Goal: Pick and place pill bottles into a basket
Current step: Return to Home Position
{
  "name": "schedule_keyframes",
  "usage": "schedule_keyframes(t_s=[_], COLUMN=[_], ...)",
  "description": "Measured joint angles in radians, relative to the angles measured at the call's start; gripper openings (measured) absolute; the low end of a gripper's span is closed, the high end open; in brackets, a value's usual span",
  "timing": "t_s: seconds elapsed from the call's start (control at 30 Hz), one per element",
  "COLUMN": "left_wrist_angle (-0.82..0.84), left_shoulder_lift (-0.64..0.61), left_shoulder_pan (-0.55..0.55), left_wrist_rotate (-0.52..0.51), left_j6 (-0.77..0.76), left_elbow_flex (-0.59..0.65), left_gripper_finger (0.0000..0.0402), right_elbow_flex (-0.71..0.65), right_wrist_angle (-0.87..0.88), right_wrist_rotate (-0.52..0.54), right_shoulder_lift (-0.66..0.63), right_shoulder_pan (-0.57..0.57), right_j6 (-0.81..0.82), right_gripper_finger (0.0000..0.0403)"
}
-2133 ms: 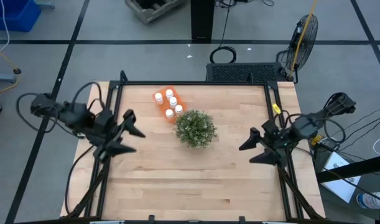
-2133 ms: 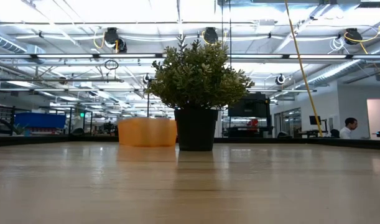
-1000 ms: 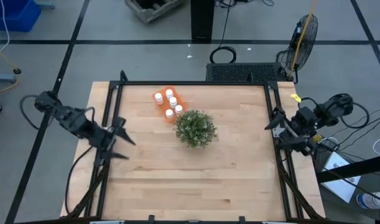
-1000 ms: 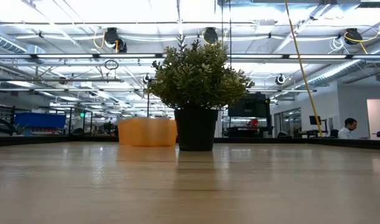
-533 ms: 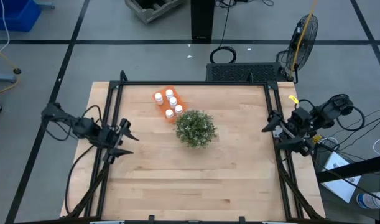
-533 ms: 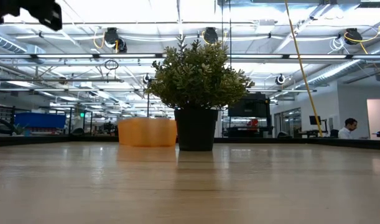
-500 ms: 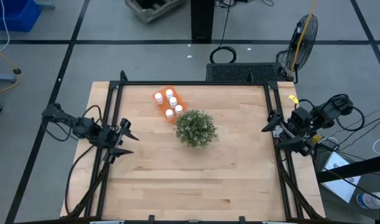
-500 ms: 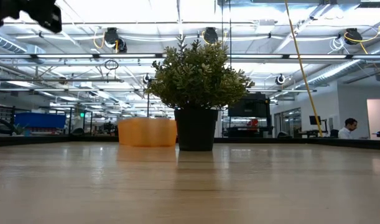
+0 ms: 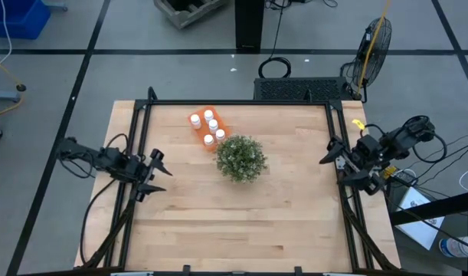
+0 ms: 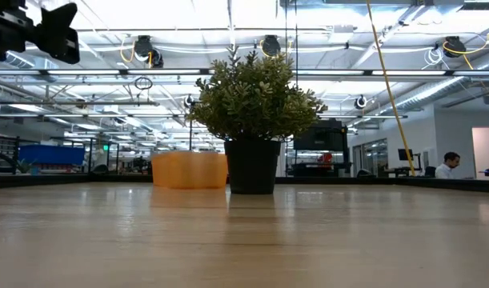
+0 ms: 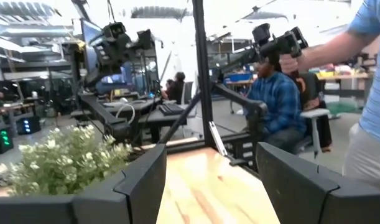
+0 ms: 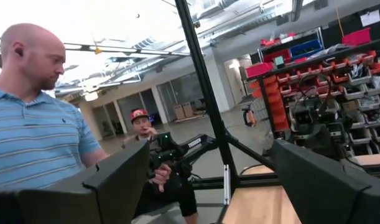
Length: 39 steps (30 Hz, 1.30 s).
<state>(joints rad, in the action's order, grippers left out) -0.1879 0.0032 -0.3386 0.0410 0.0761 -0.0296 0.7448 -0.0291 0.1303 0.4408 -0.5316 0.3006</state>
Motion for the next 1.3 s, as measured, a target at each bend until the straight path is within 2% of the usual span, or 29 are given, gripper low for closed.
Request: schedule_keyframes(t_s=[0.43, 0.57, 0.87, 1.0, 1.17, 1.3], left_wrist_angle=[0.045, 0.090, 0.083, 0.083, 0.082, 0.082], left_shoulder_lift=[0.000, 0.003, 0.003, 0.003, 0.003, 0.003], left_shoulder_pan=[0.105, 0.115, 0.115, 0.115, 0.115, 0.115], left_wrist_rotate=[0.163, 0.164, 0.117, 0.116, 0.116, 0.116], left_j6=[-0.006, -0.063, -0.062, -0.062, -0.062, -0.062], left_elbow_flex=[0.020, 0.020, 0.020, 0.020, 0.019, 0.019], left_gripper_finger=[0.0253, 0.0253, 0.0253, 0.0253, 0.0253, 0.0253], right_elbow_flex=[0.000, 0.000, -0.007, -0.084, -0.245, -0.350], right_wrist_angle=[0.011, 0.012, 0.047, 0.041, -0.078, -0.109], right_wrist_rotate=[0.000, 0.000, 0.000, 0.001, 0.000, -0.002], right_shoulder_lift=[0.024, 0.041, 0.023, -0.010, -0.080, -0.154], right_shoulder_pan=[0.000, 0.000, -0.001, 0.000, 0.000, 0.000], right_j6=[-0.022, -0.025, -0.066, -0.051, -0.079, -0.085], right_gripper_finger=[0.0330, 0.0330, 0.0330, 0.0329, 0.0329, 0.0329])
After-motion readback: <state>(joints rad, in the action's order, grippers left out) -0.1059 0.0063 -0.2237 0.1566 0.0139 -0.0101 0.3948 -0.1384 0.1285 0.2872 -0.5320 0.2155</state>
